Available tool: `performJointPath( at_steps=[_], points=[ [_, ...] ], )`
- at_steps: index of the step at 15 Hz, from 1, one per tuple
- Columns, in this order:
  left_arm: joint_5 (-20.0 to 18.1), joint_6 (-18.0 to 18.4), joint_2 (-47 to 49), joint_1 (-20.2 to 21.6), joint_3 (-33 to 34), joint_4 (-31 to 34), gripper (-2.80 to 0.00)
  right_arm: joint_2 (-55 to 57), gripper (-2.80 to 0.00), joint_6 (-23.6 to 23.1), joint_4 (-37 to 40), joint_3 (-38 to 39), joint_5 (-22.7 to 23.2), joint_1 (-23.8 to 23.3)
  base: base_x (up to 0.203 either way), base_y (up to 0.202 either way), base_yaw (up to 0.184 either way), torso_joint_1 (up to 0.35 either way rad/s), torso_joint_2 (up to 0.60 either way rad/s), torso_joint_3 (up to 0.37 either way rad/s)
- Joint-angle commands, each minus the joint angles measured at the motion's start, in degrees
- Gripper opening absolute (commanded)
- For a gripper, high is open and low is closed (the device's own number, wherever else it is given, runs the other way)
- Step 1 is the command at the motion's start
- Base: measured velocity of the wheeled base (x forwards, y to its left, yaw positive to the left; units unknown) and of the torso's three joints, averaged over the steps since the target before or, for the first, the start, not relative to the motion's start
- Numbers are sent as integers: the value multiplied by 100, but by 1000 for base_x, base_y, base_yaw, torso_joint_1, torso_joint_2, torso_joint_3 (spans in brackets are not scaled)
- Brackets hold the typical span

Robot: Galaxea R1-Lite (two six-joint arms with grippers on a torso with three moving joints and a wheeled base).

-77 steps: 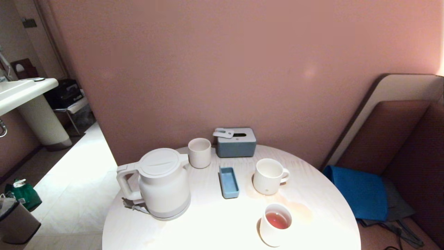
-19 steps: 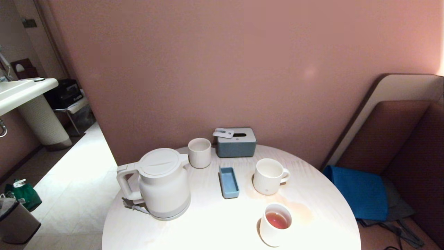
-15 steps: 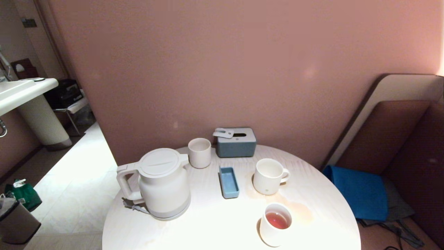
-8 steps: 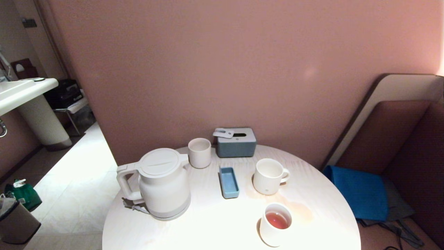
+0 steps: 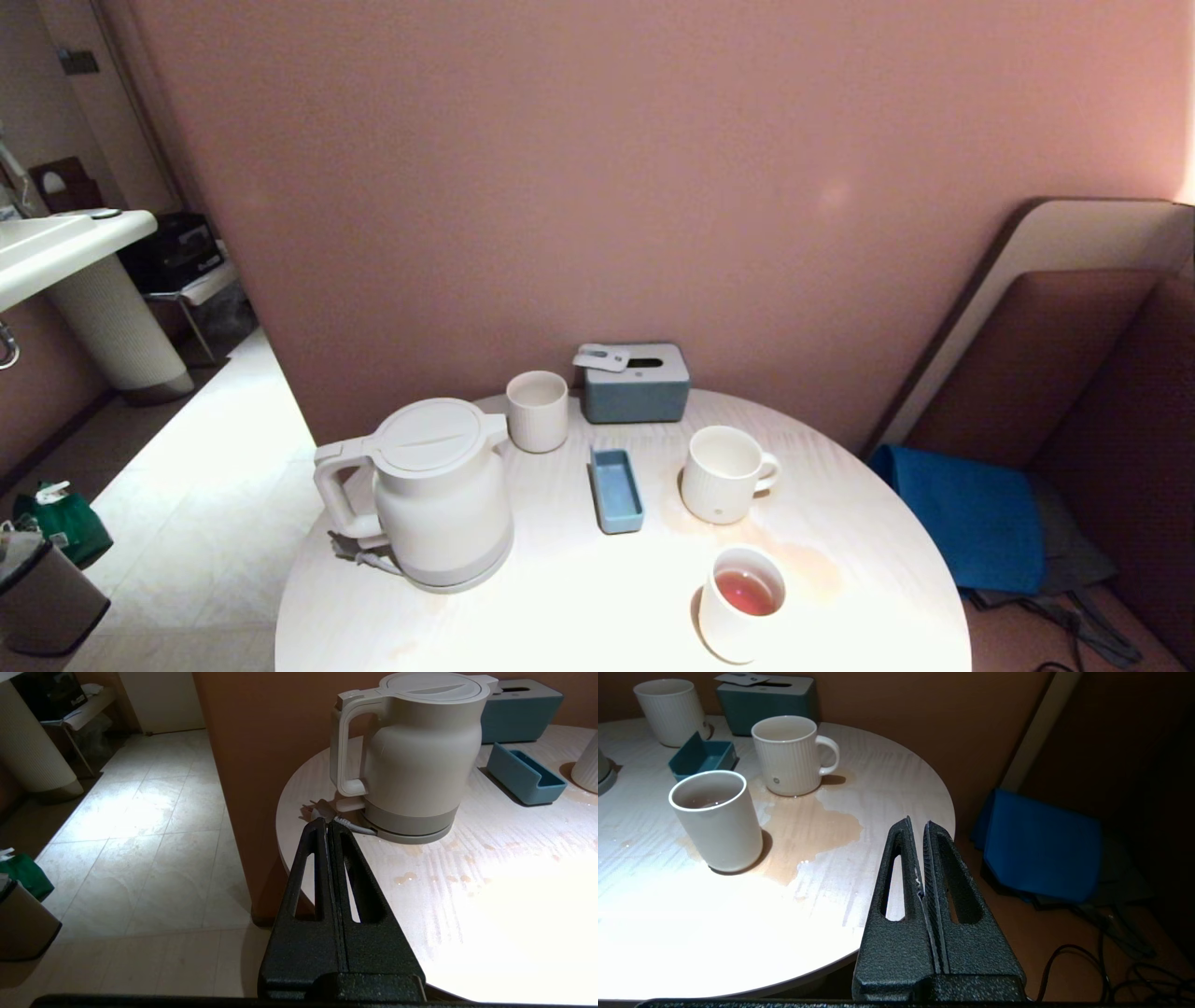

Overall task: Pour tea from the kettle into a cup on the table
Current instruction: Pick up the kettle

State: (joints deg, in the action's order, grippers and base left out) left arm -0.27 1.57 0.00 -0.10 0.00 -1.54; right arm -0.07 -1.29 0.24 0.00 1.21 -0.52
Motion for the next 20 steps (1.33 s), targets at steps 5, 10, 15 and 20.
performJointPath(
  at_steps=[5,10,15,20],
  points=[
    [-8,98,7,1,0,7,-280,7,-280,-3,2,0,2,2,0,0,0,0,0,0],
    [10,-58,0,1,0,-5,-280,7,-280,-3,2,0,2,7,0,0,0,0,0,0],
    [10,-52,0,1,0,13,-280,7,-280,-3,2,0,2,0,0,0,0,1,3,-47],
    [10,-52,8,4,0,13,-280,7,-280,-3,-7,0,2,0,0,0,0,2,1,-184]
  ],
)
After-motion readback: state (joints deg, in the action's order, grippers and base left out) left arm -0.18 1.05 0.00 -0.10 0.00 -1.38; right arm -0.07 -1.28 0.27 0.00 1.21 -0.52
